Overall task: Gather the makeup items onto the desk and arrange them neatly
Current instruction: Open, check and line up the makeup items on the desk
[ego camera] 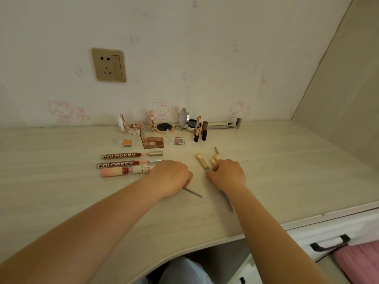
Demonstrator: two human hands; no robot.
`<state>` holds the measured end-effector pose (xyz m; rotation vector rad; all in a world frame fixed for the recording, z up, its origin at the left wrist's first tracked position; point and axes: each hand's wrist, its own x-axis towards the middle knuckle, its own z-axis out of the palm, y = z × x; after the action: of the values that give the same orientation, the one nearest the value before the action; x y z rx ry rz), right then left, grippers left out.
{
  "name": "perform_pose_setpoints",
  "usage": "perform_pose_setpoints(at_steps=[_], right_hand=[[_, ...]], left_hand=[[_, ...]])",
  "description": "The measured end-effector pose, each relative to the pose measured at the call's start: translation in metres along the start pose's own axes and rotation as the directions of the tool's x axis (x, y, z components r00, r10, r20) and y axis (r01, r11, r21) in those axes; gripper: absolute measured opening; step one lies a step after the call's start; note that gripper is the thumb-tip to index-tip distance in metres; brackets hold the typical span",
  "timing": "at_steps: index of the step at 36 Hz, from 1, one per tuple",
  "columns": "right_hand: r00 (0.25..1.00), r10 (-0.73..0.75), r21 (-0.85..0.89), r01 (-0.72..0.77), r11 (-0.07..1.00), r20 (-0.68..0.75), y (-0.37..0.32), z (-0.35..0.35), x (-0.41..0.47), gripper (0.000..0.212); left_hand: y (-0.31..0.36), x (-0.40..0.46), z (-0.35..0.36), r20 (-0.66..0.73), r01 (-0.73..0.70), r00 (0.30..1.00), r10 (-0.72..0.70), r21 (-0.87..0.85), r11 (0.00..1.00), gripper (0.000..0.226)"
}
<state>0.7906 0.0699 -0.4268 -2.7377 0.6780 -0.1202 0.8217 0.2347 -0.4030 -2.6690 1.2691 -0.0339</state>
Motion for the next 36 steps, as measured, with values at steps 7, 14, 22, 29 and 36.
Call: perform_pose_setpoints(at_steps=[7,14,22,29,36], right_hand=[[0.999,0.029,-0.017,-0.029,0.999,-0.030,-0.002,0.004,0.002,0.042],[0.997,-0.048,-0.100,0.042,0.994,-0.057,0.001,0.005,-0.005,0.042],[0.996,-0.071,-0.177,0.060,0.982,-0.058,-0.013,0.007,0.005,0.048],[0.994,-0.099,-0.210,0.088,0.974,-0.040,-0.038,0.013,0.010,0.046],[0.991,-0.127,-0.206,0.115,0.972,-0.048,-0.041,0.016,0.003,0.051]], left_hand=[[0.008,0.006,0.005,-0.124,-0.108,0.986,0.108,0.006,0.994,0.022],[0.021,-0.011,0.034,-0.209,0.036,0.973,-0.100,-0.287,0.957,0.040],[0.016,0.005,0.038,-0.168,0.181,0.949,-0.266,-0.398,0.899,0.045],[0.008,0.014,0.041,-0.186,0.222,0.927,-0.325,-0.424,0.878,0.042],[0.007,0.009,0.045,-0.201,0.217,0.914,-0.352,-0.491,0.844,0.040]])
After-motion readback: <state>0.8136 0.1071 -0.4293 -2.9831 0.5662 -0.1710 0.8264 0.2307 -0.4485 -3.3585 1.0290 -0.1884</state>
